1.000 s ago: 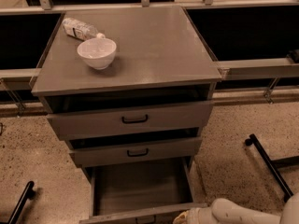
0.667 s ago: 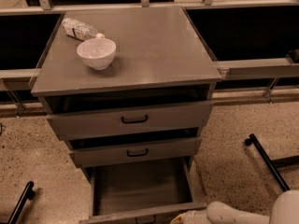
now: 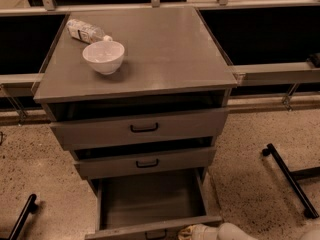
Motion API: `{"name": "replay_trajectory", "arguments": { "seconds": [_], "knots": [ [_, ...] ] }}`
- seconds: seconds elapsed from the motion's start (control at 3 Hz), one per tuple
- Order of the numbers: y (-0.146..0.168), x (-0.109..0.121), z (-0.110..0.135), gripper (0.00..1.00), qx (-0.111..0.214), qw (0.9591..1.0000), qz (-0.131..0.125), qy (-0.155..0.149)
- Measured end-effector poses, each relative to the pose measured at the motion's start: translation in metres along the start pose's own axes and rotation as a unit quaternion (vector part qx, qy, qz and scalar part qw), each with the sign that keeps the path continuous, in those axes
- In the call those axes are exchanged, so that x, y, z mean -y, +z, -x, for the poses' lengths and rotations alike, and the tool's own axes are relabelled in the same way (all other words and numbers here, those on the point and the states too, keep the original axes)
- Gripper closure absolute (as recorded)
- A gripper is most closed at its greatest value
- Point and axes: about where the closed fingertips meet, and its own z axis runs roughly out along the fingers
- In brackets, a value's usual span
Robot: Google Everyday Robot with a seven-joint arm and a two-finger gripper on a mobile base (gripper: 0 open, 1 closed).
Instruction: Close bottom drawer
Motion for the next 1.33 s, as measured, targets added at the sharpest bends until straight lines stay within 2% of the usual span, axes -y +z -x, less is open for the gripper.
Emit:
{"name": "replay_trajectory", "arguments": {
  "seconds": [0.33, 0.67, 1.0, 1.33],
  "knots": [
    [0.001, 0.004, 0.001, 1.0, 0.005, 1.0, -0.006, -0.003],
    [0.014, 0.038, 0.011, 1.0, 0.022, 0.9989, -0.031, -0.028],
    [0.014, 0.038, 0.011, 1.0, 0.022, 0.9989, -0.031, -0.028],
    [0.021, 0.049, 0.014, 1.0, 0.016, 0.9981, -0.036, -0.048]
  ]
}}
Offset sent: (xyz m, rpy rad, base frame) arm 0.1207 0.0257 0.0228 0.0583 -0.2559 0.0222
